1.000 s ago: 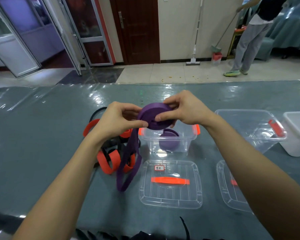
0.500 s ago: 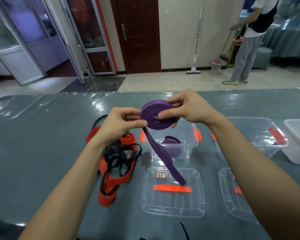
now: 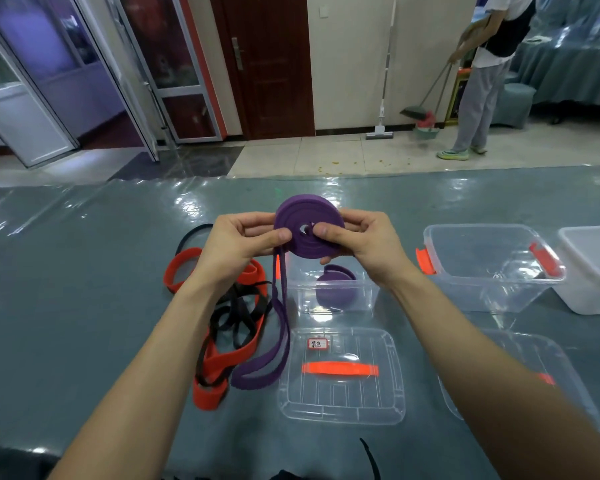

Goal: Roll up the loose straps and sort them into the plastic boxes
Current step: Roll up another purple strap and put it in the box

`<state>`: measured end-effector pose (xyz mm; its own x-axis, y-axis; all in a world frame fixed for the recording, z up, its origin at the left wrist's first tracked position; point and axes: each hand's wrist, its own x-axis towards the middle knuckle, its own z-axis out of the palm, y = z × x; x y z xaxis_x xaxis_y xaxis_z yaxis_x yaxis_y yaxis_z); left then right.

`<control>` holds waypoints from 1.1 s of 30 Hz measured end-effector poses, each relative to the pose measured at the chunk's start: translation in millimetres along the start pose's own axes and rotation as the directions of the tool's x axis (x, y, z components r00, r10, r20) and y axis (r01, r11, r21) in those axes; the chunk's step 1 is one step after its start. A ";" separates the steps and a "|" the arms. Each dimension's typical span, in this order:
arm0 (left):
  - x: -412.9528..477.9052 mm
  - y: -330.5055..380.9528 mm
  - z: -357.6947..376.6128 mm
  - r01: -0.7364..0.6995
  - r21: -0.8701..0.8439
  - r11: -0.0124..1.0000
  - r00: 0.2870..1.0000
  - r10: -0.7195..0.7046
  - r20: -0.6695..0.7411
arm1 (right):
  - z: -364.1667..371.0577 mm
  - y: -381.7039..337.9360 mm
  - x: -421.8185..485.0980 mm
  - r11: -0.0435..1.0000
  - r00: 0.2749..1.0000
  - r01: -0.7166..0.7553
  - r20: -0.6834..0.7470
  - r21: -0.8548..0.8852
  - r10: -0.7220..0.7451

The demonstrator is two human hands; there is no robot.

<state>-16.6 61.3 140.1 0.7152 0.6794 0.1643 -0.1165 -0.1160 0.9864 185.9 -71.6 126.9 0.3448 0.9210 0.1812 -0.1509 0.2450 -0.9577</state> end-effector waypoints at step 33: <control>-9.8 13.0 -10.9 0.051 0.392 0.919 0.988 -0.104 0.117 | -2.7 -0.6 -1.2 0.959 0.989 -0.045 0.120 -0.279 0.081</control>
<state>-32.6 61.0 151.3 0.7991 0.5983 0.0591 0.1992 -0.3562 0.9129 188.1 -73.7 126.7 0.2180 0.9675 0.1283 0.0986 0.1090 -0.9891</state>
